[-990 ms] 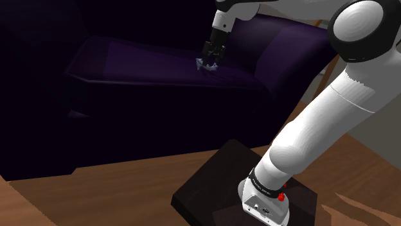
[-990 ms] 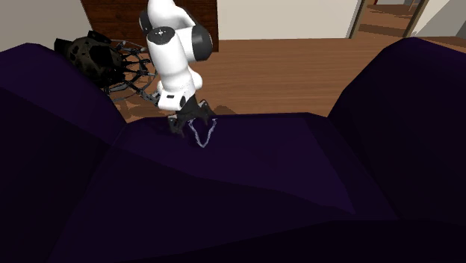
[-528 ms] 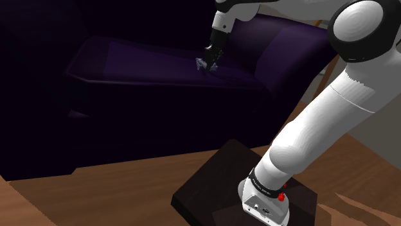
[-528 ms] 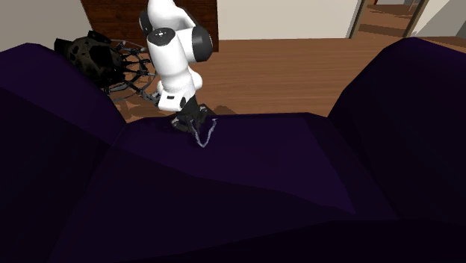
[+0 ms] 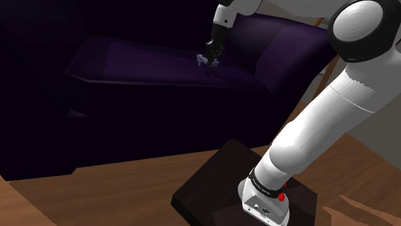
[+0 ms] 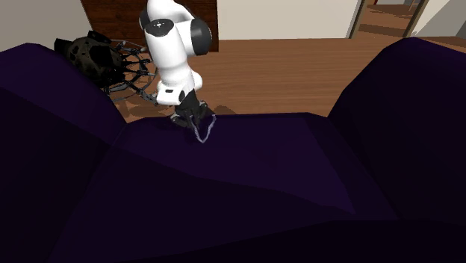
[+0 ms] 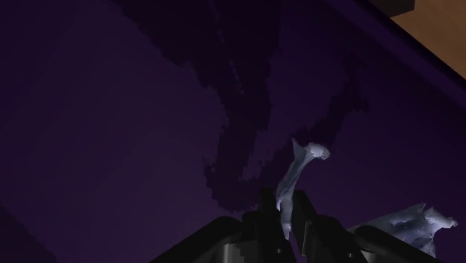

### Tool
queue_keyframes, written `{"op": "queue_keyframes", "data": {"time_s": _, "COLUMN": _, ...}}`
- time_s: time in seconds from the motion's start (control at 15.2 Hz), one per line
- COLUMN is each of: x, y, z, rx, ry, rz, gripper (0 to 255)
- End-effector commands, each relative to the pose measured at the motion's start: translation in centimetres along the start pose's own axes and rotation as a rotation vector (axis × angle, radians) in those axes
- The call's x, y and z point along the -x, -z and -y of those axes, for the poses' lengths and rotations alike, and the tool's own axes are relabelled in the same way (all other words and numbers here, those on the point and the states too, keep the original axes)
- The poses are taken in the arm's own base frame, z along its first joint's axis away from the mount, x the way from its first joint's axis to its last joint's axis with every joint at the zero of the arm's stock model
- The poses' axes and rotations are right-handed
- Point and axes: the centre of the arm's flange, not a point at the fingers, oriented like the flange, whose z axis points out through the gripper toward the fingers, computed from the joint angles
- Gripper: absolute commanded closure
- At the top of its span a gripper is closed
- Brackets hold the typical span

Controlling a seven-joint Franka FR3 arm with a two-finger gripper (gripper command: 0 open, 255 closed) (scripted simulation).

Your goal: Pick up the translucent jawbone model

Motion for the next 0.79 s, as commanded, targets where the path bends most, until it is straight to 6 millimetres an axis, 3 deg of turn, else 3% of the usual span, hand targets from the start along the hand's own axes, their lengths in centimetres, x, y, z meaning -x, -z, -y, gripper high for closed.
{"op": "queue_keyframes", "data": {"time_s": 0.0, "x": 0.1, "y": 1.1, "z": 0.1, "rx": 0.0, "ry": 0.0, "rz": 0.0, "gripper": 255}}
{"op": "queue_keyframes", "data": {"time_s": 0.59, "x": 0.3, "y": 5.8, "z": 0.8, "rx": 0.0, "ry": 0.0, "rz": 0.0, "gripper": 255}}
{"op": "queue_keyframes", "data": {"time_s": 0.73, "x": 0.3, "y": 5.9, "z": 0.8, "rx": 0.0, "ry": 0.0, "rz": 0.0, "gripper": 255}}
